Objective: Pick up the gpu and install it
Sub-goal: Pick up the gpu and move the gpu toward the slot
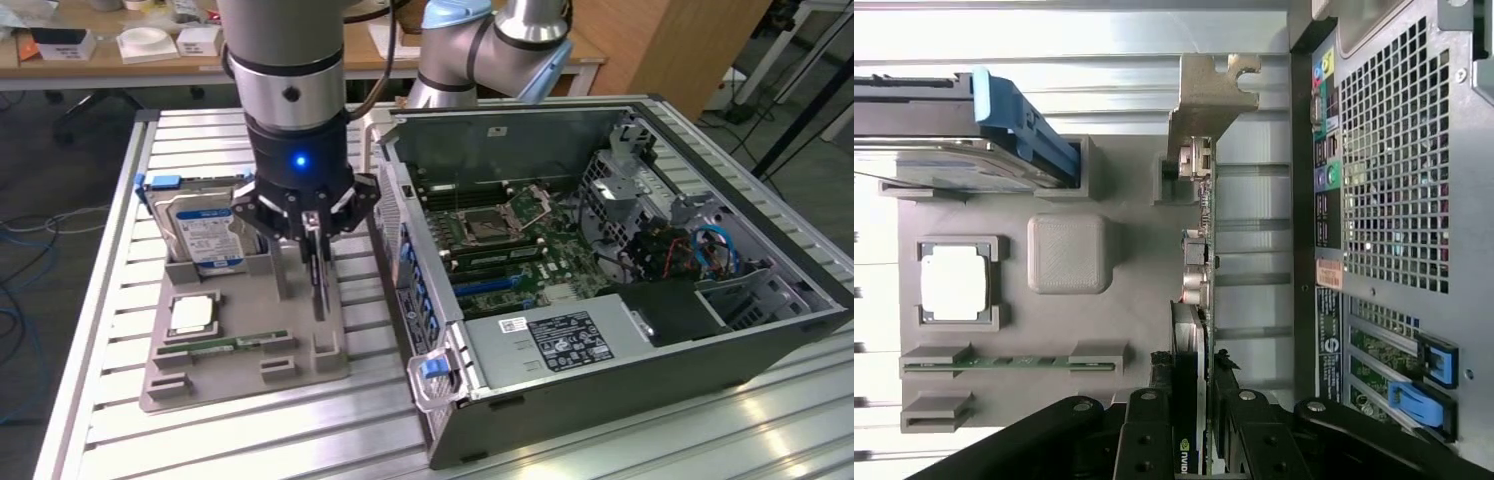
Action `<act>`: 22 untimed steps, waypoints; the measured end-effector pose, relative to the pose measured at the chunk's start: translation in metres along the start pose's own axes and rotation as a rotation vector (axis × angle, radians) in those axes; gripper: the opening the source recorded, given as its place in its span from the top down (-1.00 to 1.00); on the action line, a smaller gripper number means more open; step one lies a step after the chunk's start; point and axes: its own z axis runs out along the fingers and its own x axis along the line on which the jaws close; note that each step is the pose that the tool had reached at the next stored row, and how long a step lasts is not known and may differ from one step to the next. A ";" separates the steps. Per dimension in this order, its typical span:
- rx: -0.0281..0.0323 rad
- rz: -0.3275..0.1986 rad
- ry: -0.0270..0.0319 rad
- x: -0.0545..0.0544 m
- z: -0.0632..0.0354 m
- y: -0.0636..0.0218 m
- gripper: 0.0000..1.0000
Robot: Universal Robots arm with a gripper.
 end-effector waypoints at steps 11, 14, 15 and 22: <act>0.0058 0.000 -0.0004 0.000 -0.0132 0.0005 0.48; 0.0080 0.000 -0.0005 0.000 -0.0172 0.0006 0.48; 0.0087 0.000 -0.0005 0.000 -0.0185 0.0007 0.48; 0.0128 0.000 -0.0007 -0.001 -0.0276 0.0010 0.48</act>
